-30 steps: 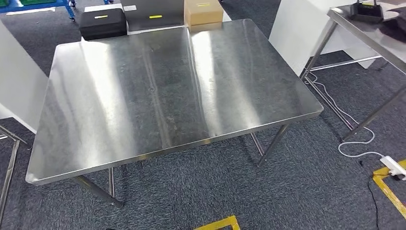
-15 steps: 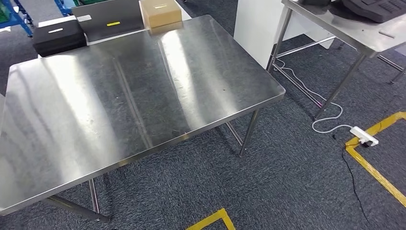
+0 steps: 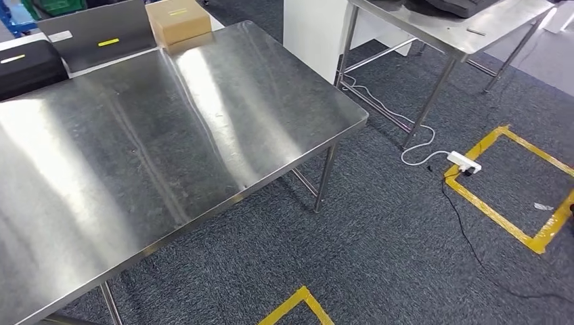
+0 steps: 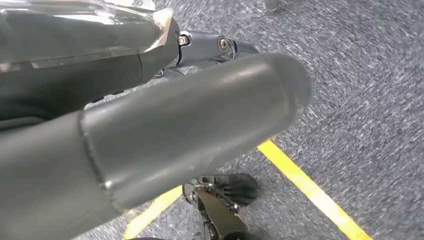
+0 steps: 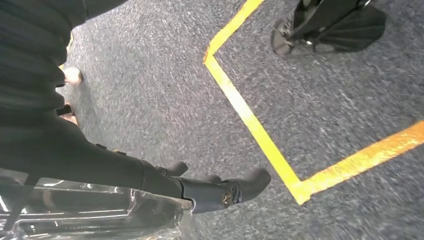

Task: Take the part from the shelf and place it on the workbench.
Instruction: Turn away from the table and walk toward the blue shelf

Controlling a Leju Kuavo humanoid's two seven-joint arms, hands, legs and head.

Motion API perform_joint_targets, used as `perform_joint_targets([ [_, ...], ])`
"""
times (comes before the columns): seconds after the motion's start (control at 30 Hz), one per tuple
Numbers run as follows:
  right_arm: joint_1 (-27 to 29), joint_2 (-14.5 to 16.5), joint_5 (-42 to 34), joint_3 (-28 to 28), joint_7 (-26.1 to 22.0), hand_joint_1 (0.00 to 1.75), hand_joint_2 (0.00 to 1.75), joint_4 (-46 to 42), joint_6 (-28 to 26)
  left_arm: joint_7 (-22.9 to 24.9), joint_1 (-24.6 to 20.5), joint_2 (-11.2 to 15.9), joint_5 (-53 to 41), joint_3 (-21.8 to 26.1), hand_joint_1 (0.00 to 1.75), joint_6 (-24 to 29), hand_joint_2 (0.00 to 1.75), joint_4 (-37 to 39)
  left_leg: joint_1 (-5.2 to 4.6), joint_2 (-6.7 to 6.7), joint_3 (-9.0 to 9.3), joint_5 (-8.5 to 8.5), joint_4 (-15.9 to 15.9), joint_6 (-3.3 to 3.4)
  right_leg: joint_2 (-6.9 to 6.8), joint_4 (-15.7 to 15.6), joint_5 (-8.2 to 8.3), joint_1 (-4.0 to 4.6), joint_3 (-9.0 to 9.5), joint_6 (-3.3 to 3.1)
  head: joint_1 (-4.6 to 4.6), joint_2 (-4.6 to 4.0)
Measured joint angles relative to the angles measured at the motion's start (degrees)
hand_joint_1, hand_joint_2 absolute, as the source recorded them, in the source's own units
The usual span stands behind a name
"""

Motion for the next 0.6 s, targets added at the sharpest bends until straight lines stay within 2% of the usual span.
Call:
perform_joint_targets([
  [0.03,0.06,-0.01,0.01,0.02,-0.01,0.0,1.75,0.0,0.0,0.0,0.02,0.0,0.0,0.01,0.0,-0.01,0.0,0.01,-0.16,0.84,-0.06,0.0,0.02,0.01,-0.2,1.48,-0.37,0.01,-0.41,0.17,-0.01,0.0],
  [0.07,0.14,-0.03,0.02,0.05,-0.01,0.0,1.75,0.01,0.01,-0.01,0.01,-0.01,0.0,0.02,0.0,-0.01,0.0,0.01,-0.26,1.61,-0.08,0.0,0.03,0.01,-0.41,0.71,0.09,0.02,0.37,0.46,0.02,0.0],
  [0.1,0.2,-0.07,0.08,0.09,-0.01,0.0,1.75,0.01,0.01,-0.02,0.01,-0.03,0.0,0.02,0.0,-0.02,0.0,0.02,-0.31,2.34,-0.04,-0.01,0.04,-0.01,-0.85,-2.34,1.24,0.02,2.34,0.76,0.02,0.0],
  [0.17,0.11,-0.14,0.23,0.23,-0.02,0.0,1.75,0.0,0.03,-0.11,-0.01,-0.09,0.0,0.02,0.0,-0.02,0.0,0.02,-0.52,3.61,0.15,-0.12,0.11,-0.21,-3.23,-10.69,3.71,0.32,7.23,0.89,0.03,0.0],
  [0.2,0.0,-0.16,0.31,0.29,-0.04,0.0,1.75,0.01,0.04,-0.21,-0.01,-0.09,0.0,0.03,0.0,-0.02,0.0,0.02,-0.68,4.17,0.26,-0.24,0.16,-0.45,-4.17,-13.56,4.5,0.55,8.79,0.62,-0.03,0.0],
  [0.23,-0.05,-0.16,0.34,0.34,-0.09,0.0,1.75,0.01,0.04,-0.3,-0.03,-0.07,-0.01,0.04,0.0,-0.02,0.0,0.02,-0.83,4.69,0.4,-0.39,0.21,-0.72,-4.71,-14.94,4.85,0.8,9.4,0.27,-0.07,0.0],
  [0.27,-0.02,-0.17,0.37,0.37,-0.15,0.0,1.75,0.02,0.04,-0.38,-0.06,-0.05,-0.02,0.04,0.0,-0.02,0.0,0.02,-0.9,5.22,0.55,-0.51,0.21,-1.03,-4.41,-15.16,4.96,1.08,9.29,-0.07,-0.13,0.0],
  [0.3,0.08,-0.18,0.39,0.38,-0.21,0.0,1.75,0.02,0.04,-0.44,-0.11,-0.04,-0.03,0.05,0.0,-0.02,0.0,0.02,-0.87,5.75,0.7,-0.61,0.19,-1.33,-3.71,-15.25,5.11,0.98,9.26,-0.46,-0.14,0.0],
  [0.33,0.22,-0.17,0.42,0.39,-0.26,0.0,1.75,0.03,0.04,-0.46,-0.16,-0.01,-0.04,0.06,0.0,-0.02,0.0,0.02,-0.7,5.51,0.75,-0.89,0.45,-1.67,-3.12,-15.38,5.26,0.72,9.37,-0.77,-0.14,0.0],
  [0.37,0.3,-0.17,0.44,0.39,-0.3,0.0,1.75,0.03,0.04,-0.51,-0.17,0.02,-0.04,0.06,0.0,-0.02,0.0,0.02,-0.48,4.5,0.5,-1.67,1.31,-2.0,-2.54,-15.49,5.49,0.41,9.52,-1.2,-0.2,0.0],
  [0.4,0.31,-0.16,0.46,0.4,-0.33,0.0,1.75,0.04,0.04,-0.54,-0.14,0.06,-0.04,0.07,0.0,-0.02,0.0,0.03,-0.29,2.94,-0.27,-3.16,3.32,-2.29,-1.95,-15.6,5.75,0.08,9.63,-1.65,-0.27,0.0],
  [0.43,0.29,-0.13,0.47,0.42,-0.37,0.0,1.75,0.04,0.04,-0.57,-0.06,0.1,-0.05,0.08,0.0,-0.03,0.0,0.05,-0.08,1.05,-1.58,-5.2,6.48,-2.54,-1.37,-15.61,5.92,-0.09,9.64,-1.96,-0.35,0.0],
  [0.47,0.25,-0.13,0.48,0.44,-0.39,0.0,1.75,0.05,0.04,-0.58,0.07,0.11,-0.05,0.1,0.0,-0.04,0.0,0.09,0.01,-0.25,-3.24,-7.33,10.32,-2.71,-0.72,-15.57,6.03,-0.06,9.48,-2.18,-0.41,0.0],
  [0.5,0.25,-0.11,0.46,0.45,-0.41,0.0,1.75,0.06,0.05,-0.58,0.23,0.12,-0.06,0.12,0.0,-0.03,0.0,0.13,0.08,-0.92,-4.79,-8.87,13.82,-2.86,-0.02,-15.55,6.07,0.0,9.38,-2.26,-0.4,0.0],
  [0.53,0.3,-0.1,0.42,0.45,-0.42,0.0,1.75,0.08,0.05,-0.57,0.37,0.13,-0.08,0.14,0.0,-0.02,0.0,0.16,0.18,-1.19,-5.76,-9.31,15.88,-3.01,0.72,-15.51,6.08,0.01,9.36,-2.25,-0.4,0.0],
  [0.57,0.4,-0.09,0.37,0.45,-0.42,0.0,1.75,0.1,0.05,-0.57,0.48,0.15,-0.09,0.15,0.0,0.01,0.0,0.17,0.33,-1.31,-5.82,-8.55,15.93,-3.13,1.48,-15.45,6.08,-0.01,9.39,-2.24,-0.4,0.0],
  [0.6,0.48,-0.09,0.28,0.45,-0.41,0.0,1.75,0.13,0.05,-0.56,0.56,0.17,-0.12,0.15,0.0,0.07,0.0,0.17,0.57,-1.5,-4.81,-6.66,13.62,-3.23,2.27,-15.33,6.06,-0.08,9.46,-2.21,-0.4,0.0],
])
